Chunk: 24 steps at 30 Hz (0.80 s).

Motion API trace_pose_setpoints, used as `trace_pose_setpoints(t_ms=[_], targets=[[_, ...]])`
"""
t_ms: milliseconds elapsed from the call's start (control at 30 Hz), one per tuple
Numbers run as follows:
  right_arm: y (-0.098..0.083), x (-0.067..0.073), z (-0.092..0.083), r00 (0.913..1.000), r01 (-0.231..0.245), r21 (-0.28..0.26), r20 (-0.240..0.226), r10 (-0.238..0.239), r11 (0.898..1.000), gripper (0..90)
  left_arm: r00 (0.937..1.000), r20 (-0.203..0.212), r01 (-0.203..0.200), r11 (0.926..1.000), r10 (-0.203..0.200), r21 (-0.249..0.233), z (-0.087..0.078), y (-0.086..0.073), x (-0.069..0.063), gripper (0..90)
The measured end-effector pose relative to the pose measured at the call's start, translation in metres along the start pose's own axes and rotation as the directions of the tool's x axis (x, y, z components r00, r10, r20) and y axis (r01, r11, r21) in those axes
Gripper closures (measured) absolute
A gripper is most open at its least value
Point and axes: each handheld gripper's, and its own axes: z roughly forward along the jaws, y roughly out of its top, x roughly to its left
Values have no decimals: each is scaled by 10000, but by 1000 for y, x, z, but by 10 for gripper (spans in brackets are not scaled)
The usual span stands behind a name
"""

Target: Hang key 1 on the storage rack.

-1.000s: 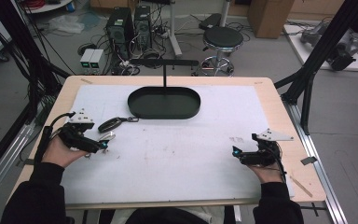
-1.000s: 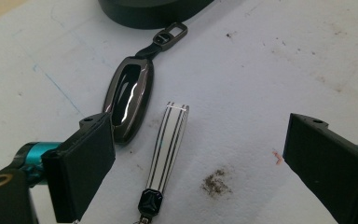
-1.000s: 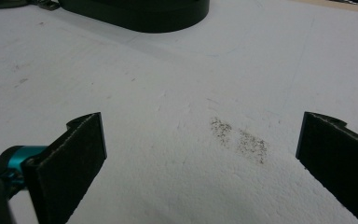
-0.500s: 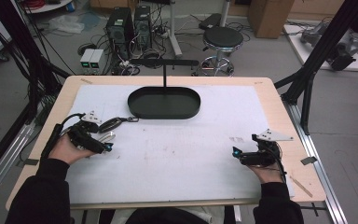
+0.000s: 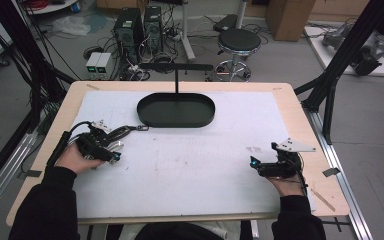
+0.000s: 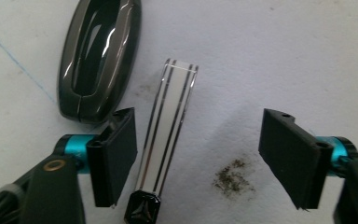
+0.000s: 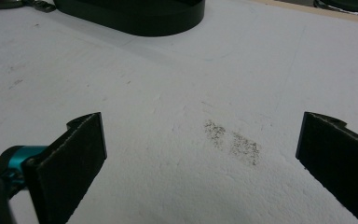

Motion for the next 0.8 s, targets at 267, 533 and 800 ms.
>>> trace_pose_setpoints(t_ms=[267,533,800], targets=[[0,2,1,9998,177,66,25,-177,9998,8,9992,-360,192,9992,-179,358,8,0,5,438],[0,2,1,9996,278,51,1,-278,9996,8,9973,-704,205,9997,-193,167,4,-3,10,743],[-1,3,4,9993,386,334,-30,-385,9987,8,9983,-217,535,9975,-545,-465,-8,-5,18,746]])
